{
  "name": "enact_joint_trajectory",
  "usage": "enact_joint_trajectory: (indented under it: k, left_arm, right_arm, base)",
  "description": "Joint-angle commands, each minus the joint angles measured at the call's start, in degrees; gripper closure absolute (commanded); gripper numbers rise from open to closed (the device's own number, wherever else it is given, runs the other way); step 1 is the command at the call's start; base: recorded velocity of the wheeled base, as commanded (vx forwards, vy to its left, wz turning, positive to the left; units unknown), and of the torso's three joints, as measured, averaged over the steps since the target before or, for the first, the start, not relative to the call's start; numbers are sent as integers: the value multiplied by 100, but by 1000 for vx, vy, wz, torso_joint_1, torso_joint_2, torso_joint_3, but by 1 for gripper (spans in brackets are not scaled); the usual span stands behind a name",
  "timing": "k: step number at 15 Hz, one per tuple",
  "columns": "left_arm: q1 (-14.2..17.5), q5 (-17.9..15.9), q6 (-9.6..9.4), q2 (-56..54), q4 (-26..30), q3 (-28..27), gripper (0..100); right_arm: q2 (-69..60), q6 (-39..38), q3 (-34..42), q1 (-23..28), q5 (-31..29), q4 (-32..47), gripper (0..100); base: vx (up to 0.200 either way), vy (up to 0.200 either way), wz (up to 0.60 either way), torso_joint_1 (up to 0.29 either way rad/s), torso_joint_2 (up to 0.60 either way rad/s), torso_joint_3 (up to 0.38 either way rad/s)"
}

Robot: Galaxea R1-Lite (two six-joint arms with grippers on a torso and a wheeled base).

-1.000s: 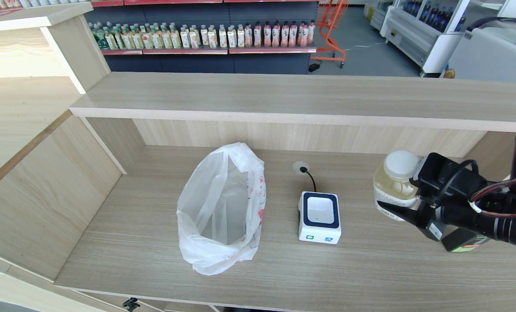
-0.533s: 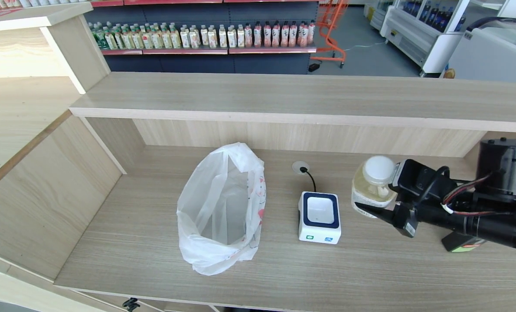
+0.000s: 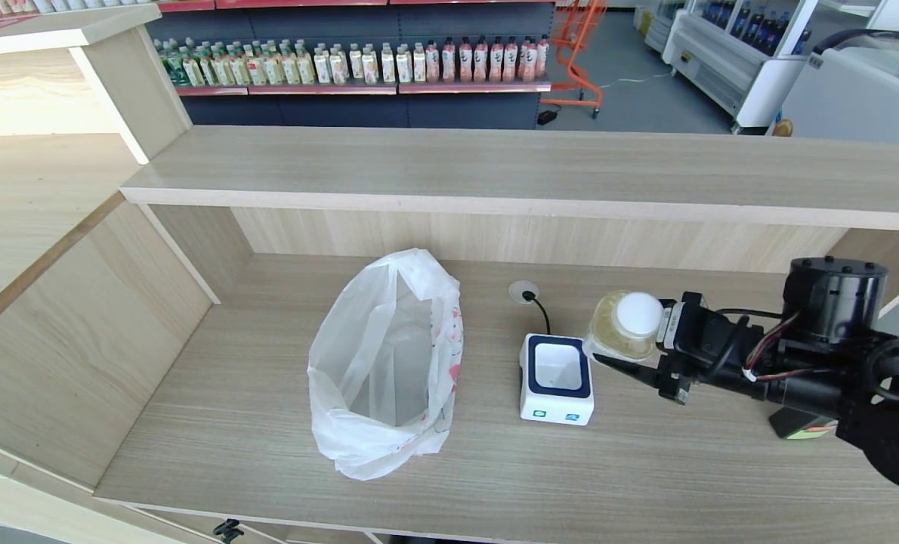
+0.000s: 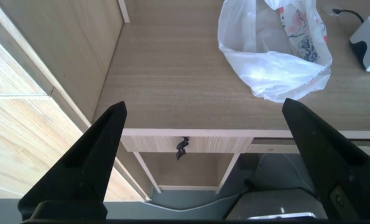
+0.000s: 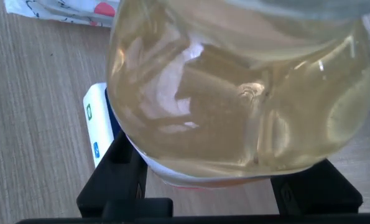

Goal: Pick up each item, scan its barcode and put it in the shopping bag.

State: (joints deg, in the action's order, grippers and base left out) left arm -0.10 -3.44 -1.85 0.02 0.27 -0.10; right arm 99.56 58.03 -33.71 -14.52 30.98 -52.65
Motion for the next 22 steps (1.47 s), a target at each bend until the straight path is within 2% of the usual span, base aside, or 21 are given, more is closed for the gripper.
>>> enact_joint_trajectory:
  k: [1, 4, 7, 13, 18, 19, 20, 21, 22]
  left_arm:
    - [1, 1, 1, 6, 0, 1, 0]
    - [1, 1, 1, 6, 0, 1, 0]
    - [1, 1, 1, -2, 0, 1, 0]
    - [1, -8, 1, 6, 0, 1, 0]
    - [1, 1, 1, 6, 0, 1, 0]
    - [1, 1, 1, 6, 0, 1, 0]
    - [1, 1, 1, 6, 0, 1, 0]
    - [1, 1, 1, 6, 0, 1, 0]
    - [1, 1, 1, 6, 0, 1, 0]
  right_arm:
    - [617, 24, 13, 72, 102, -281, 100]
    - [1180, 271, -39, 90, 559, -834, 100]
    - [1470, 271, -198, 90, 840, -958, 100]
    - [1865, 262, -690, 90, 1007, -1116, 100]
    - [1971, 218, -813, 81, 1016, -1133, 100]
    - [1654, -336, -743, 142, 1016, -1256, 100]
    - [1259, -1136, -628, 177, 1016, -1362, 100]
    - [687, -2287, -611, 177, 1007, -1529, 100]
    - [354, -2937, -602, 177, 980, -1538, 100]
  base:
    - [0, 0, 0, 0, 0, 0]
    - [0, 0, 0, 0, 0, 0]
    - [0, 0, 0, 0, 0, 0]
    - [0, 0, 0, 0, 0, 0]
    - [0, 0, 0, 0, 0, 0]
    - [0, 0, 0, 0, 0, 0]
    - [0, 0, 0, 0, 0, 0]
    - [0, 0, 0, 0, 0, 0]
    - [0, 0, 0, 0, 0, 0]
